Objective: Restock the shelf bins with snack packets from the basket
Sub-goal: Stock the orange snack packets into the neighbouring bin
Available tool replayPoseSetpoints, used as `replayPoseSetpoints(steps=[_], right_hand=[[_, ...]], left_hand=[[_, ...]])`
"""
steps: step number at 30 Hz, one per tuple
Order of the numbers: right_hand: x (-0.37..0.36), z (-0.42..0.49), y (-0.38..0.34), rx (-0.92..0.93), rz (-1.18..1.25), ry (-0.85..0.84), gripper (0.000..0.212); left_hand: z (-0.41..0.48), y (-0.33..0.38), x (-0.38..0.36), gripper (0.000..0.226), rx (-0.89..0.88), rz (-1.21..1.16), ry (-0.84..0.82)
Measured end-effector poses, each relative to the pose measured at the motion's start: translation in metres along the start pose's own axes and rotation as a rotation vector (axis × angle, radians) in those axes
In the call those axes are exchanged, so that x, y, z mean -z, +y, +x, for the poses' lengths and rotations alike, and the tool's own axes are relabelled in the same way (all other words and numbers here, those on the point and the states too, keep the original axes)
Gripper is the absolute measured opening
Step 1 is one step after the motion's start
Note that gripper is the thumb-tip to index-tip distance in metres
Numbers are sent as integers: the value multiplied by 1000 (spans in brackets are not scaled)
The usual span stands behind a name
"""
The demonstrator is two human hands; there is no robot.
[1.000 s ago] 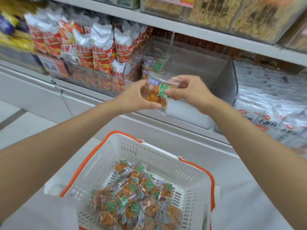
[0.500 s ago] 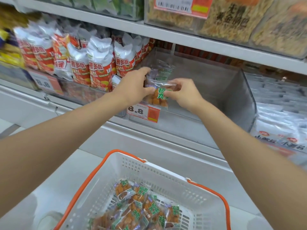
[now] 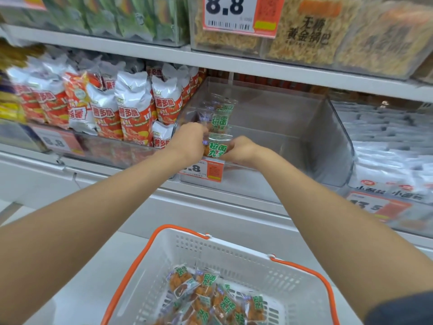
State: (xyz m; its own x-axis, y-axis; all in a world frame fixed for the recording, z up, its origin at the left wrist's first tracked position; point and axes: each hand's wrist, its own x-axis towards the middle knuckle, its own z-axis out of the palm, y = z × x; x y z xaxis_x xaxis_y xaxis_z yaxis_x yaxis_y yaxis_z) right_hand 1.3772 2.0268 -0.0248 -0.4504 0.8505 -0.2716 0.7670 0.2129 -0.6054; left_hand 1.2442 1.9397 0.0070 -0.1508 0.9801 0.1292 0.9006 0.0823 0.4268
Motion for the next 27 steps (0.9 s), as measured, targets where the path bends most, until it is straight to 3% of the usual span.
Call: replayPoseSetpoints(steps=[6,18,27], right_hand=[[-3,1,-6,-3,-4,2,32],[3,-12,-4,14,69,3,24],[6,-16,-4,-3,149,-21,31]], left_hand=[[-4,-3,-3,52,-15,-12,22],[-3,-1,-2,42,27,-54,11],[2,-7,-6,45,30,10,-9]])
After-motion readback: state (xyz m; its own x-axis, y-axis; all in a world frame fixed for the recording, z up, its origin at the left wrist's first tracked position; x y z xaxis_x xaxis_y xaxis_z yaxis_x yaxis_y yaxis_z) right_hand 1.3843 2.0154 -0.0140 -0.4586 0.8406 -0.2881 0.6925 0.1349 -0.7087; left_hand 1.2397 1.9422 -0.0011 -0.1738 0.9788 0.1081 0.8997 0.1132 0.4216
